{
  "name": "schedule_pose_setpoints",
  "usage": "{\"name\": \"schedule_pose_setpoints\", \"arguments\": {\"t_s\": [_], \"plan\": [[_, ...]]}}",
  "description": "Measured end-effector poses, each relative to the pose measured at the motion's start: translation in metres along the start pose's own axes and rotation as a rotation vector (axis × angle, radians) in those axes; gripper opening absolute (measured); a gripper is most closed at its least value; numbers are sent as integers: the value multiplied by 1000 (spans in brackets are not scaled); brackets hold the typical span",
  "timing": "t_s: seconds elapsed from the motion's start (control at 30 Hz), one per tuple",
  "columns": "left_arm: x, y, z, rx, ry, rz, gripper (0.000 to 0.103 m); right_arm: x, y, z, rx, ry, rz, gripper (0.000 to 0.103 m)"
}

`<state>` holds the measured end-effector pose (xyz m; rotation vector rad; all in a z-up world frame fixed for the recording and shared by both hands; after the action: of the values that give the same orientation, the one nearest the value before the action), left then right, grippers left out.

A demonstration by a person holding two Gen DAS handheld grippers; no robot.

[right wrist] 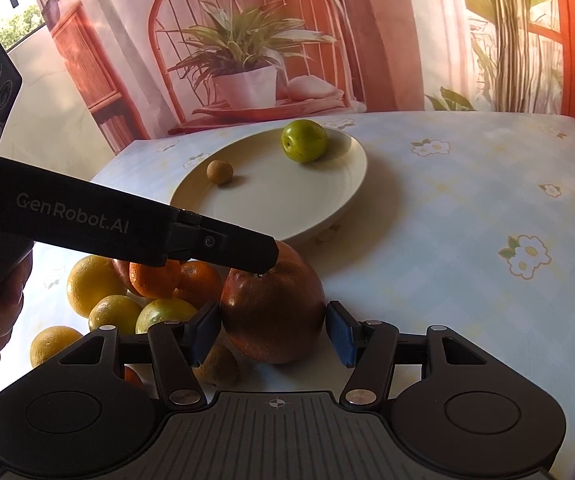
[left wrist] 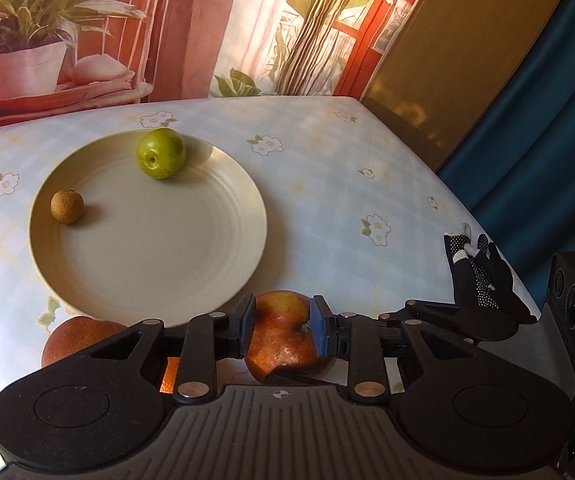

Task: Organize fruits
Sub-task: 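Close the left tool around the red apple, then lift the red apple with the left tool and lower it over the plate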

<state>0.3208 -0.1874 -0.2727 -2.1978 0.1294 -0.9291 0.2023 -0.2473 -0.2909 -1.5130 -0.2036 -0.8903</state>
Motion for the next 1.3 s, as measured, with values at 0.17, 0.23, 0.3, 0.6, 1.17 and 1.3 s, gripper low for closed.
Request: {"name": "schedule_pose_setpoints", "arguments": {"t_s": [0.17,0.23,0.3,0.6,1.17,1.3], "plan": [[-2,1,5,-34,-49,-13,38,-1,0,-2,6,35,0,54],[-1,2,6,-43,-61,-13,38,0,0,-4,11,54,2,54],[-1,3,6,-48,-61,-14,38,0,0,-4,13,62,0,53],[7,-13,5,-73,-86,-65,38,15,-13,3,15,17,-37,53],[66,-51,50,10,-107,-188,37,98,21,40,78,-138,-108,53],[77,-49,74,22,-155,-186,38,112,45,47,91,-153,-102,53]]}}
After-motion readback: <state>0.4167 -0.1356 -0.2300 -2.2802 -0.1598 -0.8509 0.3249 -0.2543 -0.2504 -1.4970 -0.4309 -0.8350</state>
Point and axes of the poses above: each gripper's, at about its wrist camera, not at the fingertips, and y roughly the way its jaws point, z to its left, x to its top, the point moved 9 cm from there along y, roughly the way its jaws point, and after that the axes turned 13 degrees about -x, right-handed, at the moved point
